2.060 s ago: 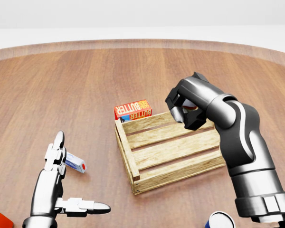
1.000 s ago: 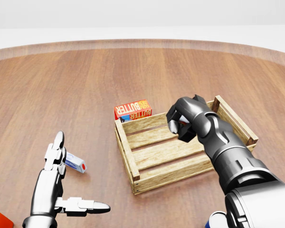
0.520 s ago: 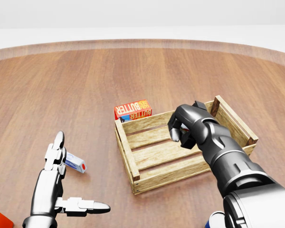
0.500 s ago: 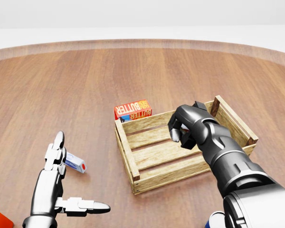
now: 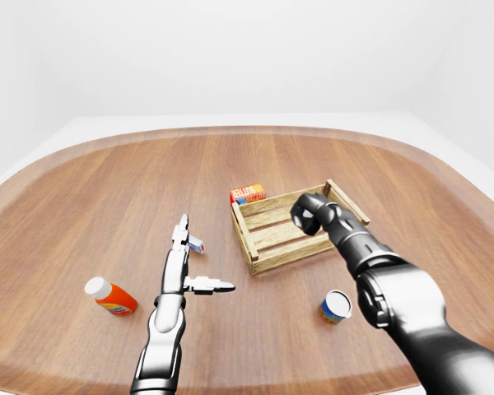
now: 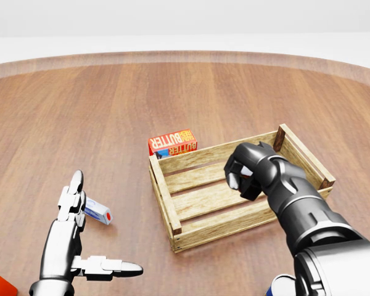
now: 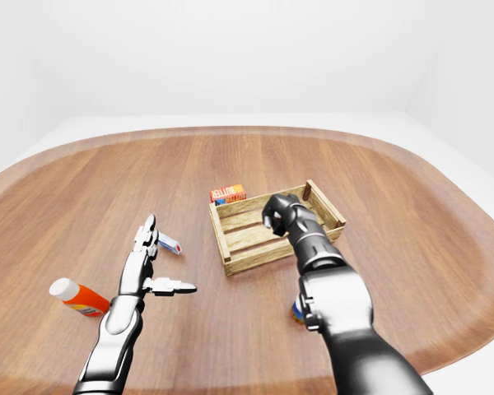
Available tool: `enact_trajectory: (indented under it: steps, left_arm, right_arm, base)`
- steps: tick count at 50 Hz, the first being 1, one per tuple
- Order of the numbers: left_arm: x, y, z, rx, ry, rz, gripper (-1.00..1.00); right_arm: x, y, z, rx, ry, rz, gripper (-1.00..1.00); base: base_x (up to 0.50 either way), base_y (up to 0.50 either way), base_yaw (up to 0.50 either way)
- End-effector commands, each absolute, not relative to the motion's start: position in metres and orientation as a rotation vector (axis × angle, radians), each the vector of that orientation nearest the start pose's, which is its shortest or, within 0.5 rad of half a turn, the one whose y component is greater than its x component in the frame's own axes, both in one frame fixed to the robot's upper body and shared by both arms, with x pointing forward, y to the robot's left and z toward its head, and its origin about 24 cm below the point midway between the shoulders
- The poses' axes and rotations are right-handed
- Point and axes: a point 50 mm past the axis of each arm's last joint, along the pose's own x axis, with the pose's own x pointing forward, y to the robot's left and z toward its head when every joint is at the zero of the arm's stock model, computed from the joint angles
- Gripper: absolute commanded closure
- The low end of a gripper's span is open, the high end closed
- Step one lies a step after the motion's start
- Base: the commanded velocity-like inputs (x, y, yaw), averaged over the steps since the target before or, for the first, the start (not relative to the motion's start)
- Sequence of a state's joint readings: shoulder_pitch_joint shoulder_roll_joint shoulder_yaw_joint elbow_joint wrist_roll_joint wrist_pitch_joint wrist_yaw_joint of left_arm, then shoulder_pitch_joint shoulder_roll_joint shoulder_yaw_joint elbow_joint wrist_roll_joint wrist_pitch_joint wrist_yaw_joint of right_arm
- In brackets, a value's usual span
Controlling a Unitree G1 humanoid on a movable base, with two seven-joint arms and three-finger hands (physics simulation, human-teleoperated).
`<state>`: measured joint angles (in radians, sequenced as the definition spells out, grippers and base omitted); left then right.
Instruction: Pick up the tomato sauce, and put it in the wooden tray.
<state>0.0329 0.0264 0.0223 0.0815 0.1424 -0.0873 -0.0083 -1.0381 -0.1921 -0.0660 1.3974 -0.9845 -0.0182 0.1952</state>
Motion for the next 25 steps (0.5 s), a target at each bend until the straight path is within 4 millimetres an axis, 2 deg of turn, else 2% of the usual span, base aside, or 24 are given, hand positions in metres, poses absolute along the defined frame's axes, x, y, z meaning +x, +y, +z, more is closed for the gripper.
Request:
enact_trajectory:
  steps: [1, 9, 25]
  left_arm:
    - [0.2449, 0.1598, 0.0234, 0.169, 0.027, 0.008, -1.00]
    - [0.2450, 0.1597, 0.0234, 0.170, 0.027, 0.007, -1.00]
    - [0.2450, 0.1599, 0.0238, 0.170, 0.026, 0.006, -1.00]
  right_arm:
    - [0.3957, -0.1615, 0.0680, -1.124, 0.461, 0.350, 1.00]
    - [0.3926, -0.1633, 0.0616, -1.100, 0.485, 0.341, 1.00]
    - [0.3934, -0.1633, 0.0631, -1.105, 0.477, 0.327, 1.00]
  base:
    - [0.00, 0.00, 0.00]
    - [0.00, 0.00, 0.00]
    - [0.00, 0.00, 0.00]
